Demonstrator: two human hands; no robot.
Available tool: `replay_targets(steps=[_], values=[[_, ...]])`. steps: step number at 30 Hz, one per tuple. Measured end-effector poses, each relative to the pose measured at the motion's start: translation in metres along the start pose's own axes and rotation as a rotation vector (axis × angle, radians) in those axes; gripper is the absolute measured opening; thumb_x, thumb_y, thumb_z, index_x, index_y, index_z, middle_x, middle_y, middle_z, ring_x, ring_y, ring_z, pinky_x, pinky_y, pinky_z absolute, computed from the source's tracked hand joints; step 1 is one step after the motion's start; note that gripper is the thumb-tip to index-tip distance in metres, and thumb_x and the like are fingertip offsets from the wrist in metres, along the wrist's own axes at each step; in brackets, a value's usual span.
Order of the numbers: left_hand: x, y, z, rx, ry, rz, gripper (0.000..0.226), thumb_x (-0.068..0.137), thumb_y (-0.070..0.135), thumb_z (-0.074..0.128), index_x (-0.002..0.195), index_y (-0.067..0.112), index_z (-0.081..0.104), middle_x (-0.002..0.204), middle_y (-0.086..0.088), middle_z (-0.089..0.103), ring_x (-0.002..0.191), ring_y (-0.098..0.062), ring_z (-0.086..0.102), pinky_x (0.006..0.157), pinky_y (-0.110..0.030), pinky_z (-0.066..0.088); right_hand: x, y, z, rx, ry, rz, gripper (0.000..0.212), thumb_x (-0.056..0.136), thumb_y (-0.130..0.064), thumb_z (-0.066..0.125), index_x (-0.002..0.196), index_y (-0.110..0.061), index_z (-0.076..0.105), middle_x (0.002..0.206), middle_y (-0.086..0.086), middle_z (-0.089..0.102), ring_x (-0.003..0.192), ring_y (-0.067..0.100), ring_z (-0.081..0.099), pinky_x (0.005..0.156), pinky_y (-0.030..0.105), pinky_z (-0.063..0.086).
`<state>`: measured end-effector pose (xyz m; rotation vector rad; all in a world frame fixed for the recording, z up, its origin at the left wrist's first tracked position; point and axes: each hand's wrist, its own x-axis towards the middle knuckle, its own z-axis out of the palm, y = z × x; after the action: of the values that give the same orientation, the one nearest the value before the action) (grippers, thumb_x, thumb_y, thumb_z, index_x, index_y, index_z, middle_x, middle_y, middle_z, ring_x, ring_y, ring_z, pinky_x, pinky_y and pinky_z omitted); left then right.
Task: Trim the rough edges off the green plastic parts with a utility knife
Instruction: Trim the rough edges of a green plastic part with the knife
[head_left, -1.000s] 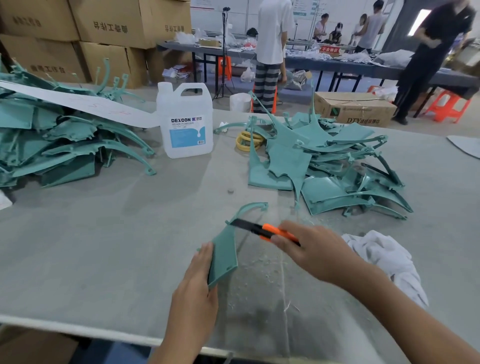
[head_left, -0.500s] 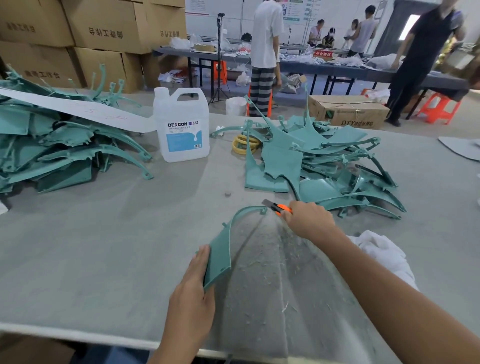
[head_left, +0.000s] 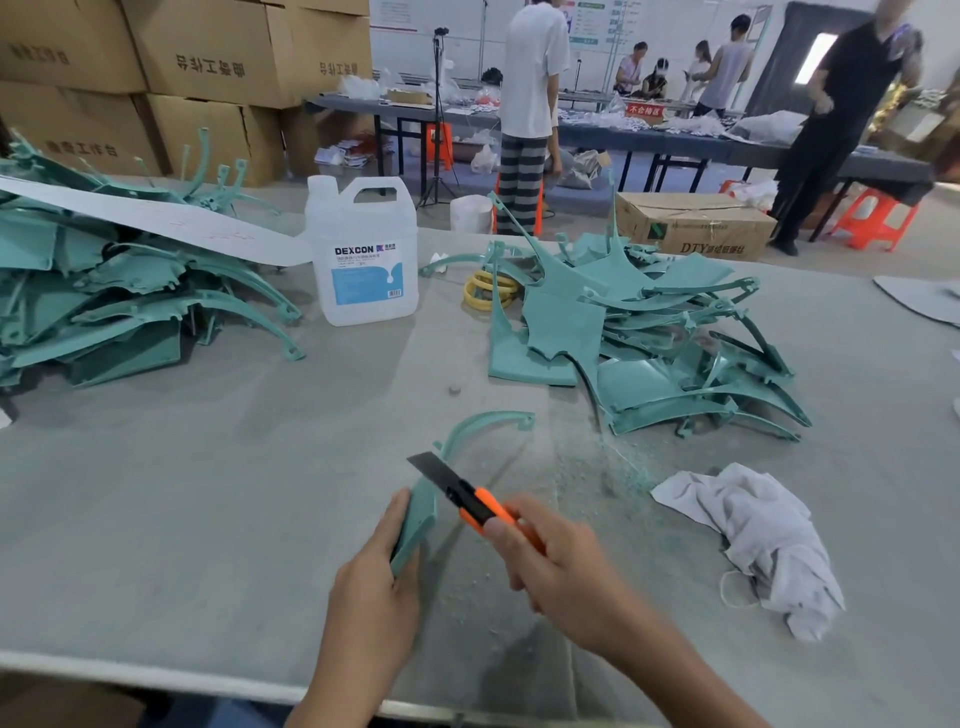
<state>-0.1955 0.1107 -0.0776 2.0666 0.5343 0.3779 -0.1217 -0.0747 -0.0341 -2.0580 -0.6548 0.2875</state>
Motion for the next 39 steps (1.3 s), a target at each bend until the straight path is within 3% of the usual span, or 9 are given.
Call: replay_targets(steps=[5,10,15,17,21,23,26,32,39], values=[[0.003,0.001,-0.004,-0.077,0.016,-0.003,0.045,0.101,0.032,0.053,0.145,0.035,0.052,0.130,0.001,0.068,0.120,-0.020,0.062,0.087,-0.025,0.045,0.023,-0.002,0.003,-0.120,0.013,-0.043,0.036,0.097,-0.064,0.043,0.092,-0.030,0.053,0.070,0.004,0.062,0.052,0.007,0.053,0.053,0.039,0.046],[0.003,0.002,-0.005,-0.085,0.022,-0.005,0.045,0.100,0.032,0.055,0.144,0.033,0.053,0.134,0.005,0.065,0.126,-0.017,0.058,0.096,-0.024,0.044,0.077,0.024,-0.019,-0.460,0.148,0.127,0.034,0.104,-0.058,0.037,0.089,-0.029,0.048,0.068,-0.006,0.059,0.058,0.012,0.055,0.050,0.031,0.039],[0.001,0.001,-0.003,-0.074,0.039,-0.015,0.044,0.100,0.030,0.056,0.143,0.034,0.055,0.132,0.005,0.066,0.126,-0.018,0.059,0.097,-0.025,0.045,0.102,0.070,-0.071,-0.750,0.218,0.406,0.041,0.104,-0.051,0.033,0.098,-0.017,0.054,0.097,0.011,0.067,0.081,0.031,0.059,0.071,0.039,0.047],[0.004,0.001,-0.005,-0.096,0.047,-0.026,0.041,0.100,0.031,0.054,0.141,0.031,0.058,0.128,0.000,0.069,0.123,-0.020,0.061,0.094,-0.030,0.046,0.102,0.079,-0.082,-0.805,0.238,0.425,0.040,0.104,-0.050,0.032,0.097,-0.018,0.053,0.096,0.011,0.067,0.079,0.031,0.057,0.071,0.040,0.046],[0.000,0.003,-0.005,-0.069,0.030,-0.012,0.046,0.099,0.035,0.053,0.145,0.037,0.051,0.136,0.011,0.061,0.127,-0.011,0.055,0.097,-0.019,0.041,0.092,0.071,-0.076,-0.683,0.258,0.364,0.039,0.104,-0.055,0.033,0.093,-0.022,0.051,0.086,0.005,0.064,0.075,0.025,0.059,0.068,0.038,0.048],[-0.001,0.003,-0.003,-0.064,0.018,-0.021,0.049,0.098,0.037,0.055,0.146,0.038,0.049,0.140,0.011,0.058,0.131,-0.012,0.054,0.097,-0.018,0.040,0.082,0.055,-0.067,-0.550,0.222,0.280,0.037,0.102,-0.059,0.036,0.088,-0.027,0.050,0.077,0.000,0.064,0.070,0.019,0.060,0.061,0.035,0.046],[-0.004,0.004,0.000,-0.014,-0.012,-0.018,0.054,0.098,0.032,0.058,0.149,0.041,0.043,0.145,0.012,0.054,0.133,-0.016,0.054,0.103,-0.025,0.044,0.069,0.014,-0.062,-0.473,0.079,0.116,0.035,0.101,-0.060,0.039,0.084,-0.030,0.049,0.074,-0.001,0.066,0.067,0.020,0.063,0.066,0.041,0.053],[-0.009,0.007,0.003,0.042,0.019,0.003,0.058,0.098,0.023,0.060,0.150,0.040,0.041,0.148,0.011,0.052,0.135,-0.014,0.051,0.107,-0.027,0.041,0.044,-0.054,-0.084,-0.620,-0.225,-0.072,0.033,0.098,-0.064,0.046,0.096,-0.034,0.058,0.069,-0.005,0.064,0.060,0.010,0.059,0.058,0.034,0.050],[-0.010,0.009,0.002,0.078,-0.014,0.026,0.058,0.100,0.021,0.056,0.151,0.043,0.039,0.139,0.002,0.062,0.125,-0.024,0.058,0.100,-0.035,0.047,0.030,-0.078,-0.096,-0.800,-0.370,-0.112,0.038,0.093,-0.071,0.042,0.094,-0.036,0.056,0.066,-0.007,0.059,0.057,0.007,0.054,0.054,0.028,0.038]])
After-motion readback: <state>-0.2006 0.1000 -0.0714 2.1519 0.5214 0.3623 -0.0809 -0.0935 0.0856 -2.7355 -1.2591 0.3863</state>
